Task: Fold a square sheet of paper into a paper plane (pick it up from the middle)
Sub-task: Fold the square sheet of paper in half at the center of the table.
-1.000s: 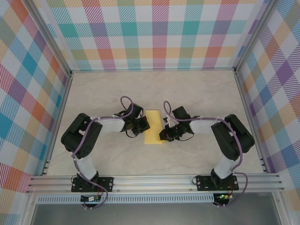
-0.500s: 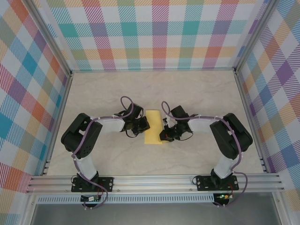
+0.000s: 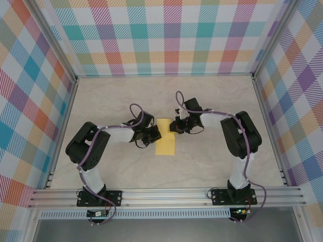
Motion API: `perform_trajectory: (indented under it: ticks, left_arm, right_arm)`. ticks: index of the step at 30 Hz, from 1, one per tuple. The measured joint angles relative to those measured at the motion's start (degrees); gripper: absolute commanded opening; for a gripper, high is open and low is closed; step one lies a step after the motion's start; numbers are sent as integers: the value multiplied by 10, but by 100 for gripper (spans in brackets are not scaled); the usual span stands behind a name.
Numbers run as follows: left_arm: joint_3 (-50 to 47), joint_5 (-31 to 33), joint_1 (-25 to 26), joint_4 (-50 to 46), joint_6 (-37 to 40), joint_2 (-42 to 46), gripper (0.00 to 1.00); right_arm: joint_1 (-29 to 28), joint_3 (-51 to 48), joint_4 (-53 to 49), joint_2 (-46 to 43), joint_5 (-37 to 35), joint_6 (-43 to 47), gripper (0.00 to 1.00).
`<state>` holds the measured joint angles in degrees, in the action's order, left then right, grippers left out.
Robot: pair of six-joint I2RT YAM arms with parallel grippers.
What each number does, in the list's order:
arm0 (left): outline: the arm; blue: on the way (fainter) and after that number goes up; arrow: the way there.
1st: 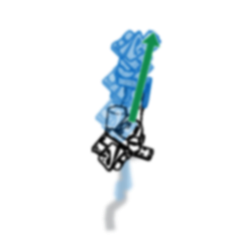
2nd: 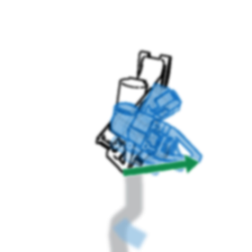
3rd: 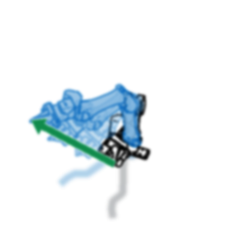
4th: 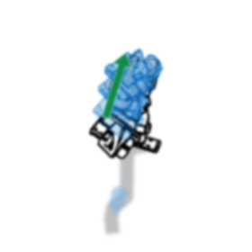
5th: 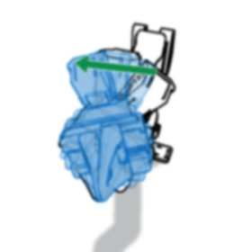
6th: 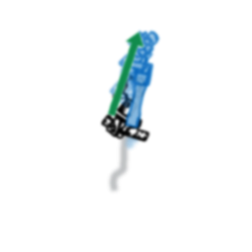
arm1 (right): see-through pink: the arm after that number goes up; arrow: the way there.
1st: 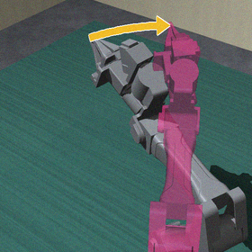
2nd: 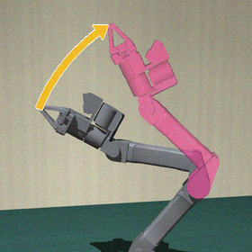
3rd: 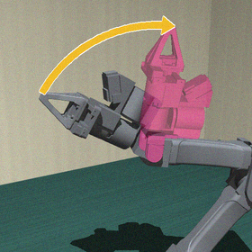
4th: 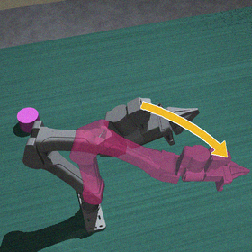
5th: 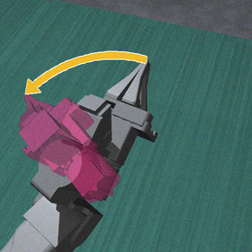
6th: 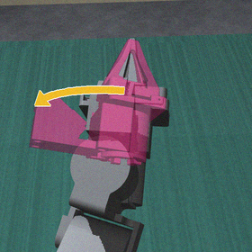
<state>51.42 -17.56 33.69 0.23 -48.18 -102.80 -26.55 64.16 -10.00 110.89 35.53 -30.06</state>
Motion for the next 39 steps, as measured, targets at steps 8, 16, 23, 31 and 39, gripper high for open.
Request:
perform_trajectory:
  ticks: [8,16,23,31,39]
  left_arm:
    - [-3,-2,0,4,0,0,0]
    - [-3,-2,0,6,0,0,0]
    - [-3,-2,0,6,0,0,0]
    - [-3,-2,0,6,2,0,0]
    - [-6,-2,0,9,7,1,0]
  right_arm:
    - [5,-24,12,27,3,9,0]
    - [12,-19,8,29,16,10,1]
    - [29,40,-12,29,31,14,0]
    - [37,59,-4,70,18,23,0]
    - [40,81,-33,92,24,32,0]
